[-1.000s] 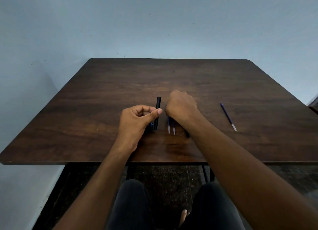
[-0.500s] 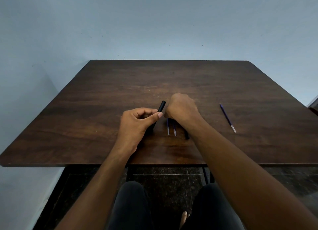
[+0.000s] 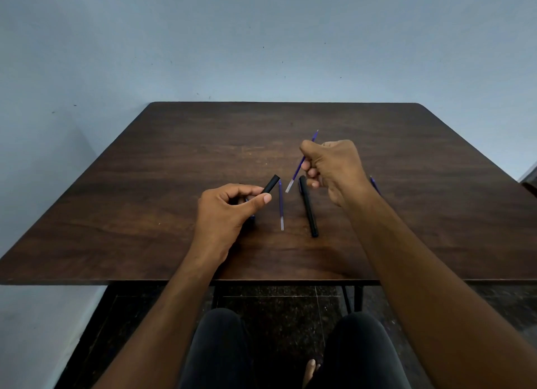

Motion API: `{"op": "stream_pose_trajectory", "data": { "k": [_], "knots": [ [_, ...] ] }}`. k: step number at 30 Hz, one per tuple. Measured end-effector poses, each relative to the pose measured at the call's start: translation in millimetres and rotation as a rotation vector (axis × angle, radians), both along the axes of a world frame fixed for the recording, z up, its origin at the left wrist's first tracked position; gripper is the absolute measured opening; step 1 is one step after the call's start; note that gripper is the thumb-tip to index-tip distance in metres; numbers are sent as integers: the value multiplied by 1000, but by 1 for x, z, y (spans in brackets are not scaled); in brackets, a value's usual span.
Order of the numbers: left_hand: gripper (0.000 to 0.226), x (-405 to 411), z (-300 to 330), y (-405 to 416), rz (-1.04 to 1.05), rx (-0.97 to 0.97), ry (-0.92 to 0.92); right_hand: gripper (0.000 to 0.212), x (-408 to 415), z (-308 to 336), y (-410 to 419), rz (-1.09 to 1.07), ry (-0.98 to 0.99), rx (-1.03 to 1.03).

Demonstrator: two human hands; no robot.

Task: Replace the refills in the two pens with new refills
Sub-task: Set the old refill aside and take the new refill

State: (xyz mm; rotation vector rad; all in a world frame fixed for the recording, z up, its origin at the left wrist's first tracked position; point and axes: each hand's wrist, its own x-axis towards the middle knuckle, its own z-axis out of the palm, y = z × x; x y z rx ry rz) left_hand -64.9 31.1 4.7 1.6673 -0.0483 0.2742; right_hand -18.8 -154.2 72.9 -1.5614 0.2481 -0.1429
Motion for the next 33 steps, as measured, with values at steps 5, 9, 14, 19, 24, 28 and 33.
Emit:
{"op": "stream_pose_trajectory", "data": {
  "k": [5, 9, 14, 19, 24, 28, 33],
  "knots": [
    [20, -3, 0, 1, -25, 10, -10, 24, 0, -1, -3, -99, -112, 137],
    [21, -3, 0, 1, -49, 17, -19, 22, 0, -6, -3, -100, -156, 175],
    [21, -3, -2, 1, -52, 34, -32, 18, -2, -12, 0, -89, -158, 172],
    [21, -2, -3, 1, -42, 36, -29, 11, -6, -17, 5, -62, -157, 156],
    [21, -2, -2, 1, -30, 25, -20, 15, -12, -24, 11, 10, -178, 158],
    [22, -3, -1, 1, -24, 19, -15, 20, -15, -32, 15, 81, -178, 92],
    [20, -4, 1, 0, 0, 35, -4, 21, -16, -41, 18, 158, -150, 33]
  ]
}}
